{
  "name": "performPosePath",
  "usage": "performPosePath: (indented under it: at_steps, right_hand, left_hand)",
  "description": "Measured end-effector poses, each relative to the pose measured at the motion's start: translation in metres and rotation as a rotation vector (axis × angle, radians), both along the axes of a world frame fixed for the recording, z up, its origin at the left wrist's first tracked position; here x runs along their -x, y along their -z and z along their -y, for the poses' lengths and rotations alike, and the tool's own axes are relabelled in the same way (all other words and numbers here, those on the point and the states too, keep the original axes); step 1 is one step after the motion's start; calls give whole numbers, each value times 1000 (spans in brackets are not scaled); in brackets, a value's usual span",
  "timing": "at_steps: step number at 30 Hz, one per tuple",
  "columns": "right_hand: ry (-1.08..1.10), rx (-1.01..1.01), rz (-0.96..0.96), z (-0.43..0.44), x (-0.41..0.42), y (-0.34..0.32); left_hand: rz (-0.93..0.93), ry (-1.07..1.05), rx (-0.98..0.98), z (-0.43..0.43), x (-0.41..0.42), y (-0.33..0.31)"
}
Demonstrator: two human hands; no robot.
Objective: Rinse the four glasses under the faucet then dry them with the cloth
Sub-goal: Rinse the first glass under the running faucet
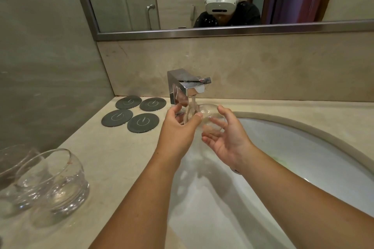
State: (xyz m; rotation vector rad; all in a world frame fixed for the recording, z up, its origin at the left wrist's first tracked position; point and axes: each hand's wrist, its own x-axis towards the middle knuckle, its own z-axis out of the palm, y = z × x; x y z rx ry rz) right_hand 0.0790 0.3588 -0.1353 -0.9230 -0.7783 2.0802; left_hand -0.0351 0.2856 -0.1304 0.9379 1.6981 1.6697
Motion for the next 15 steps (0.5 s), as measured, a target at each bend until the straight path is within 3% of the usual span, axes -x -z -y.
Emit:
performPosePath:
  at_steps: [5,15]
  right_hand:
    - [2,-44,-12,3,3,-2]
    - [-38,-71,26,3,2,0]
  left_hand:
    - [-61,-65,60,1,0,0]
    - [-37,-93,-27,1,1,-3]
